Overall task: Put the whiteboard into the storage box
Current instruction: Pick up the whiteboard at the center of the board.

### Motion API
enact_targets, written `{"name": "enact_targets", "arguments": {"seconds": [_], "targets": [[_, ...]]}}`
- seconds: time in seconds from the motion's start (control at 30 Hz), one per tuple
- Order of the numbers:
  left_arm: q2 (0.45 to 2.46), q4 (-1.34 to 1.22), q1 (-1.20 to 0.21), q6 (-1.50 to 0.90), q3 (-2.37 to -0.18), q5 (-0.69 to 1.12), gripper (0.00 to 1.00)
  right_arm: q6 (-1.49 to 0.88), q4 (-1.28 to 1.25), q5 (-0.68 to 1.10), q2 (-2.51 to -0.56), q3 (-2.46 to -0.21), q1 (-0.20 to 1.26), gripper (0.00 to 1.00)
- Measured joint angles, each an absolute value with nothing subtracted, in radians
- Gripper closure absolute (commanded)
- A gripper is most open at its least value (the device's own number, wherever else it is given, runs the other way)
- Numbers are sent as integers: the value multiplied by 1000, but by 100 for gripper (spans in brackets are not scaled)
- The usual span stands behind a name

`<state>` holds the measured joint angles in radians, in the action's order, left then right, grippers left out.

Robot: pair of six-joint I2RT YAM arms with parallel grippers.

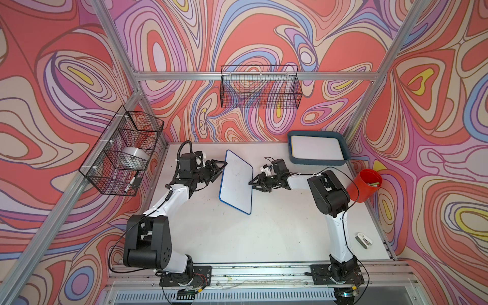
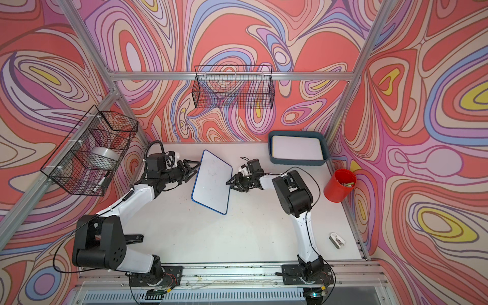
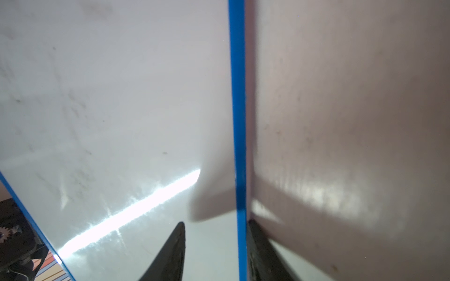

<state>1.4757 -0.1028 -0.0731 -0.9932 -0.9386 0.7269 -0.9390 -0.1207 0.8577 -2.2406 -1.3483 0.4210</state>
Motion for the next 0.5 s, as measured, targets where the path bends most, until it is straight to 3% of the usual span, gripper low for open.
{"name": "enact_targets", "arguments": {"seconds": [0.5], "targets": [[1488, -312, -132, -1097, -908, 752, 47, -1042, -263, 944, -2268, -1311, 397, 57]]}}
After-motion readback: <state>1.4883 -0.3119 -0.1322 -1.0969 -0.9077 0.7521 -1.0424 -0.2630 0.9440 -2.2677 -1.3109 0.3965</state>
